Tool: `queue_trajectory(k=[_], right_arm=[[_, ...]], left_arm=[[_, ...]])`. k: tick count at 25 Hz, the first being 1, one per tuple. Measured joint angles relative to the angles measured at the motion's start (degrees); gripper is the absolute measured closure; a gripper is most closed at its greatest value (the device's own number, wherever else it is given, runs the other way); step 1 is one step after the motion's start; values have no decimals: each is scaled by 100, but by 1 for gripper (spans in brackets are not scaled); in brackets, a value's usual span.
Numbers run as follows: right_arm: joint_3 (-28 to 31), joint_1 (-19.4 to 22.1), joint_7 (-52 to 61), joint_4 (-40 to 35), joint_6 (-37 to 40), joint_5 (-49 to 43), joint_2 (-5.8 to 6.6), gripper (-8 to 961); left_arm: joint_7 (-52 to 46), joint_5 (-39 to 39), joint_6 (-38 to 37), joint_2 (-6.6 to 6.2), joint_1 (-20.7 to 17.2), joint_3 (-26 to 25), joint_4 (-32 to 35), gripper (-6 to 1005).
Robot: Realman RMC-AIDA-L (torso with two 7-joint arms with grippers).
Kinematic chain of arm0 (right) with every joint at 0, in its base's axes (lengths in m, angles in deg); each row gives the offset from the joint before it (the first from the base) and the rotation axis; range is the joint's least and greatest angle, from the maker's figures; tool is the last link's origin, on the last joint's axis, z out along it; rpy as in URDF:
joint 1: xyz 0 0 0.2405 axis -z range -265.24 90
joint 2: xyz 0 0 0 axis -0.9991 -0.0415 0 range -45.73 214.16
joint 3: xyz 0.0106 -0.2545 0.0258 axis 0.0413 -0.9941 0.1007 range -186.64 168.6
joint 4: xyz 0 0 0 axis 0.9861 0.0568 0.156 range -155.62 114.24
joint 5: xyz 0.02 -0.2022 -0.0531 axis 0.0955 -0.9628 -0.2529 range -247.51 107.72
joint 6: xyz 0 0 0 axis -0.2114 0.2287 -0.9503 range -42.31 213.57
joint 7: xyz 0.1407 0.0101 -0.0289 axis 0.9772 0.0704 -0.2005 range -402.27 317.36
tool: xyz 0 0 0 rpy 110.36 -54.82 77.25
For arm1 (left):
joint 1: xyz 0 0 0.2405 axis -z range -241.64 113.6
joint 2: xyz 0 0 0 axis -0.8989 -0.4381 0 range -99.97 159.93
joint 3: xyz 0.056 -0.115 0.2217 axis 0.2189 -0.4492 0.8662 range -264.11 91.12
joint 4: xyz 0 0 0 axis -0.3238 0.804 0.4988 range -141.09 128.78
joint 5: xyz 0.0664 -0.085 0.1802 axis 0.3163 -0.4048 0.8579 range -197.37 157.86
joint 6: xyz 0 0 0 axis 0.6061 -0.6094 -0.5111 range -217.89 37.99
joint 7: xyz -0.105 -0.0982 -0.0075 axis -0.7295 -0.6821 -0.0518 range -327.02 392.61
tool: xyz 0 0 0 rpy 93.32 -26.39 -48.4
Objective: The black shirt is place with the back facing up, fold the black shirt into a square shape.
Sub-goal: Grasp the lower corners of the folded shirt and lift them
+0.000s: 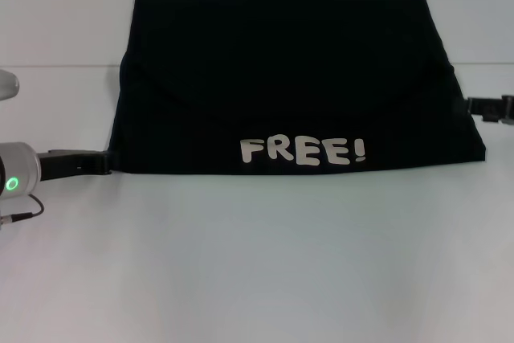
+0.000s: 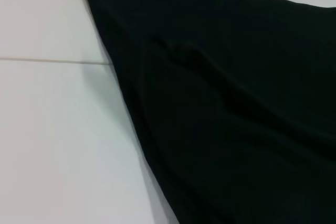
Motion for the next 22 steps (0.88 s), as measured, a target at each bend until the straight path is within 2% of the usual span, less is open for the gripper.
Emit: queue_trajectory(k=[7,15,22], right_arm=[[-364,-61,590,0,-410,-697,16,179],[-611,-129,538,104,-1112,-716,-177,178],[-723,-280,538,440,-1379,-717,-210,179]], left_arm=[[-1,12,-258,-27,-16,-20,116,995],[-1,73,-248,-53,16,-21,115,993],[-1,74,-203,-60,34,-19,101,991]])
